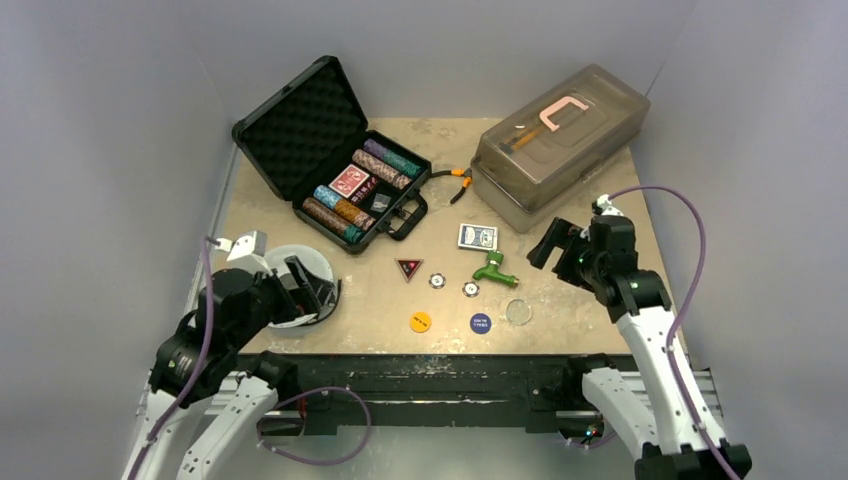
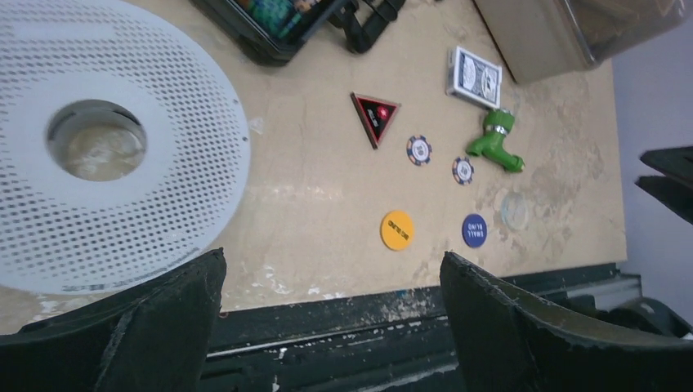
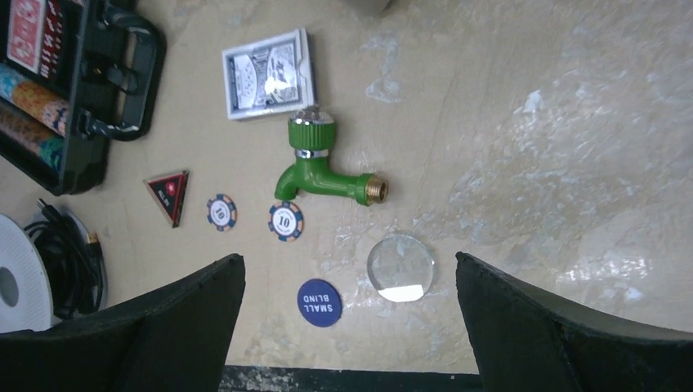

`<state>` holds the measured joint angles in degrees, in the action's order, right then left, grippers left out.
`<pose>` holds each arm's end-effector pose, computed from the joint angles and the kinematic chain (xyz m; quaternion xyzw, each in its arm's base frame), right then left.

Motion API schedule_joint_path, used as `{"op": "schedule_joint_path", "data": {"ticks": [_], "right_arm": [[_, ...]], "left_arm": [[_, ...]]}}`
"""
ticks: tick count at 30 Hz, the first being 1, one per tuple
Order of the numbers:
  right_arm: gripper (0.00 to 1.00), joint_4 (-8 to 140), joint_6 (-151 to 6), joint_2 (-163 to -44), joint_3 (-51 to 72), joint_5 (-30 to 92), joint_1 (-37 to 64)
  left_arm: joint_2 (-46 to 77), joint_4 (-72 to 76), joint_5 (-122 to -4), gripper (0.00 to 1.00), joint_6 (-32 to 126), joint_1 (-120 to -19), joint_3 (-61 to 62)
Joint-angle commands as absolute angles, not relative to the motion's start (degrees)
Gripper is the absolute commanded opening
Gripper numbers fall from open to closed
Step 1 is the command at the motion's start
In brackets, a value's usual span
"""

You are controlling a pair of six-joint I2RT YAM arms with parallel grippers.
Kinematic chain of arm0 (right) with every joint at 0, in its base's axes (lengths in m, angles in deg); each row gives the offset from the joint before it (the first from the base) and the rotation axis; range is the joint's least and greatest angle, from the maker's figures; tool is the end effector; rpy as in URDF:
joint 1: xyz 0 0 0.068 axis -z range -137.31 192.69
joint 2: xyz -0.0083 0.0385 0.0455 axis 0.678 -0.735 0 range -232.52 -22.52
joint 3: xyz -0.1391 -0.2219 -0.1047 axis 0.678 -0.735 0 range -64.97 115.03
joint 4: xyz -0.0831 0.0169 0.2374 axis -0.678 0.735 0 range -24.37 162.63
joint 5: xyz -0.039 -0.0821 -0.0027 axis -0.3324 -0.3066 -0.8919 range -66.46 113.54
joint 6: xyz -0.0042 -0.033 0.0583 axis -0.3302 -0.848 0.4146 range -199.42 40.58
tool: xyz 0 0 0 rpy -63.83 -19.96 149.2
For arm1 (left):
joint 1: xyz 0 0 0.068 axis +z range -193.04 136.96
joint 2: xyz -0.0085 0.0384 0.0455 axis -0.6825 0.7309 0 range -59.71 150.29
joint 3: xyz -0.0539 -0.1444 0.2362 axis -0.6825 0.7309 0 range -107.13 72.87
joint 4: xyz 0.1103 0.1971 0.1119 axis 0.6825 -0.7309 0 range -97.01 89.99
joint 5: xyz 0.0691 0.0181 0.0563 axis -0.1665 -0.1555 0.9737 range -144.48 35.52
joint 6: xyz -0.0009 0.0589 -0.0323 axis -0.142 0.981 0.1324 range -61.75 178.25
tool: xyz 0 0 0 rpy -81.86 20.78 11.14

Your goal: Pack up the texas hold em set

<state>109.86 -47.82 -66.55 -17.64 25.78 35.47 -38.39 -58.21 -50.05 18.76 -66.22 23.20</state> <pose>0.1494 0.0210 0.2936 0.1841 0.8908 0.1547 0.3856 0.0513 -0.0175 0.3139 -0.1418 0.8532 -0.2318 0.4451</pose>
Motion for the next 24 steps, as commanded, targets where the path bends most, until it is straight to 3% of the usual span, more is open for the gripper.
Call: {"op": "schedule_joint_path", "data": {"ticks": [1,5,9,16,20,24], "right_arm": [[0.99,105.6,-45.1,-71.9,-22.8,33.3,35.0],[0.99,102.8,-42.0,-76.5,-25.8,30.5,30.5],[0.99,104.7,-37.2,-83.2,-25.2,20.4,22.6],[0.99,104.0,-29.9,-91.4,-27.7,10.2,13.8],[0.83,101.7,-29.6,-94.9,-27.9,9.1,12.6],[0.78,101.0,-28.9,-97.0,-28.3,8.4,11.8]], "left_arm": [[-34.6,-50.5,-64.0,1.0,14.6,-66.3,27.5],[-32.9,-40.6,-74.2,1.0,9.6,-66.3,34.7],[-30.3,-32.2,-80.4,1.0,5.8,-66.9,40.1],[-25.3,-30.0,-77.6,1.0,6.2,-73.1,39.5],[-23.3,-30.2,-73.9,1.0,6.4,-78.1,38.5],[-21.7,-30.3,-71.3,1.0,6.1,-81.5,37.7]]}}
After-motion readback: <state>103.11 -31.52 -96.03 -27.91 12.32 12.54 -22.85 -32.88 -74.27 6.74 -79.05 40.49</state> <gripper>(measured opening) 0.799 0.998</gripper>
